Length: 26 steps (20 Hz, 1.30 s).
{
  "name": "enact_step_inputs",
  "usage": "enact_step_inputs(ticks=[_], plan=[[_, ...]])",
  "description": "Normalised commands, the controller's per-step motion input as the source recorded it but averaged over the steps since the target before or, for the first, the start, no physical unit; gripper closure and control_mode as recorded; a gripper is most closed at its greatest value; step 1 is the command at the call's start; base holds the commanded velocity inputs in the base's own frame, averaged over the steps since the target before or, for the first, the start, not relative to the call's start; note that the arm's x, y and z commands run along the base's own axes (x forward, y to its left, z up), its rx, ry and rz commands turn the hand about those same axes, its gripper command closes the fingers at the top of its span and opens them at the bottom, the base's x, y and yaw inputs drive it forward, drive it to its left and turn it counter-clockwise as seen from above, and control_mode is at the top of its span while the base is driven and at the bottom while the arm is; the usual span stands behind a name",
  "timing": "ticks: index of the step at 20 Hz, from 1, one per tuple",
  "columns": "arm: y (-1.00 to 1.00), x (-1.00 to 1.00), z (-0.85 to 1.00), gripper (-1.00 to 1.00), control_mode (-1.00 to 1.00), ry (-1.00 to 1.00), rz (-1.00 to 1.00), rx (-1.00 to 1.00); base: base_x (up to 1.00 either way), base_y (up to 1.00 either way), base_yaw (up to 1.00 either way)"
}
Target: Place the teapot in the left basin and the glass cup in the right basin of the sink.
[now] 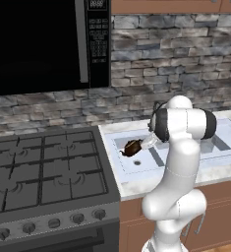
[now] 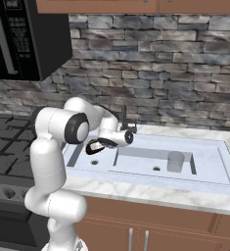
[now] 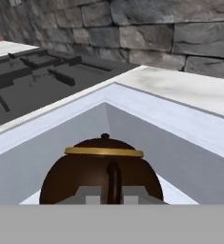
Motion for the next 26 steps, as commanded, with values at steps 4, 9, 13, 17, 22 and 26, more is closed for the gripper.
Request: enact_step_inputs(ticks=[4, 9, 13, 17, 22, 26], plan=[[0.00, -0.22, -0.32, 1.00, -1.00, 0.00, 0.00, -0.04, 0.00, 0.00, 0.00], [0.04, -0.21, -0.24, 1.00, -1.00, 0.00, 0.00, -0.04, 0.00, 0.00, 0.00], [0.11, -0.18, -0.19, 1.00, -1.00, 0.00, 0.00, -0.07, 0.00, 0.00, 0.00], [0.14, -0.11, -0.13, 1.00, -1.00, 0.00, 0.00, -0.08, 0.00, 0.00, 0.00], [0.15, -0.14, -0.15, 1.00, -1.00, 0.00, 0.00, -0.09, 0.00, 0.00, 0.00], [0.14, -0.14, -0.18, 1.00, -1.00, 0.00, 0.00, -0.08, 0.00, 0.00, 0.00]])
